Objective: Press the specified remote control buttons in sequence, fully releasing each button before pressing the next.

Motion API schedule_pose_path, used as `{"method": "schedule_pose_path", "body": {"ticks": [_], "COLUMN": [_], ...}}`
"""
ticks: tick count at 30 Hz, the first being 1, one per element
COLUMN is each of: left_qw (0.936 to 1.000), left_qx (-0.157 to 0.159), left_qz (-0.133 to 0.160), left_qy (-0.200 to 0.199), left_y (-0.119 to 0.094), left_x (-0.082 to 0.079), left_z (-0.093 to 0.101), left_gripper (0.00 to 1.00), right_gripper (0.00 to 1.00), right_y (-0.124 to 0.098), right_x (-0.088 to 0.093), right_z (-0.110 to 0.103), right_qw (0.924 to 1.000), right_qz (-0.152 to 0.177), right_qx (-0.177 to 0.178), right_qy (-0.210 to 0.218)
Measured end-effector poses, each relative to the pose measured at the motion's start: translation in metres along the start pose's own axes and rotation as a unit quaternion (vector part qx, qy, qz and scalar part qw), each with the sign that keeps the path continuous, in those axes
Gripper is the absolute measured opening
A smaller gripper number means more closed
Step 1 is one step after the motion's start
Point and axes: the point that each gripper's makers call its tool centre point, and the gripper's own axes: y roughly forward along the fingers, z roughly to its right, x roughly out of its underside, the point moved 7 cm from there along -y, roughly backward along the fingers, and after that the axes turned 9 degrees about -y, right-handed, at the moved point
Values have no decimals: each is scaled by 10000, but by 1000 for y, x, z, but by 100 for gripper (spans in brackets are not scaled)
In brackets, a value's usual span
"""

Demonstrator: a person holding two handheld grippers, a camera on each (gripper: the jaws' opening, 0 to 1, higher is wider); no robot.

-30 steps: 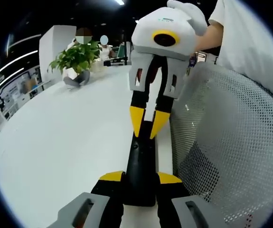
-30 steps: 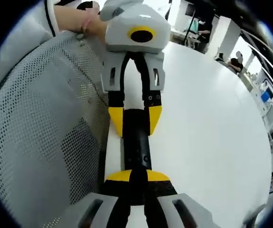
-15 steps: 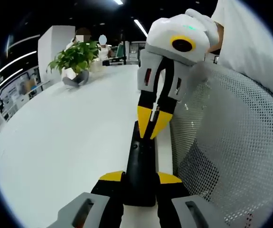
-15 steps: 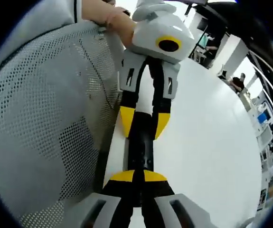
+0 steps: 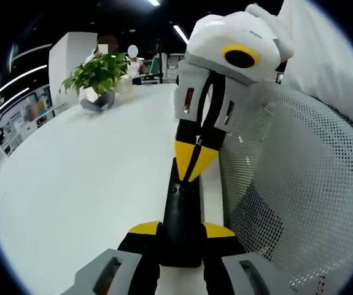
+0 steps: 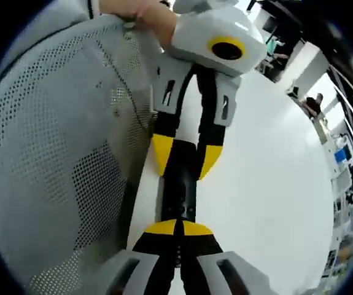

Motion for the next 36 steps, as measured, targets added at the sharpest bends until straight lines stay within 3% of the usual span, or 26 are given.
{"method": "schedule_pose_path", "body": {"ticks": [3,4,8,12,16,20,23,29,36], "left_qw": [10000,10000,10000,10000,9999,10000,10000,10000,10000], "left_qx": [-1,-1,-11,-8,4,12,12,31,21], "left_qz": [-6,-9,-31,-36,-51,-47,-25,8,-7], "left_qy": [6,9,48,58,87,77,59,-17,9], "left_y": [0,0,0,0,1,0,0,0,0], "left_x": [0,0,-1,-1,-1,0,0,0,0], "left_z": [0,0,0,1,0,0,0,0,0], "left_gripper": [24,24,24,24,24,24,24,24,24], "right_gripper": [0,0,0,0,0,0,0,0,0], "right_y": [-2,-2,0,1,2,0,-1,-4,-1], "right_x": [6,7,2,-1,0,8,13,16,7], "right_z": [6,8,7,5,7,10,12,11,6], "right_qw": [9928,9910,9978,9999,9995,9953,9899,9931,9981], "right_qz": [431,472,321,11,-1,566,727,433,-51], "right_qx": [-246,-291,-229,-159,-175,-393,-625,-740,-461], "right_qy": [1094,1219,531,44,253,686,1040,805,409]}}
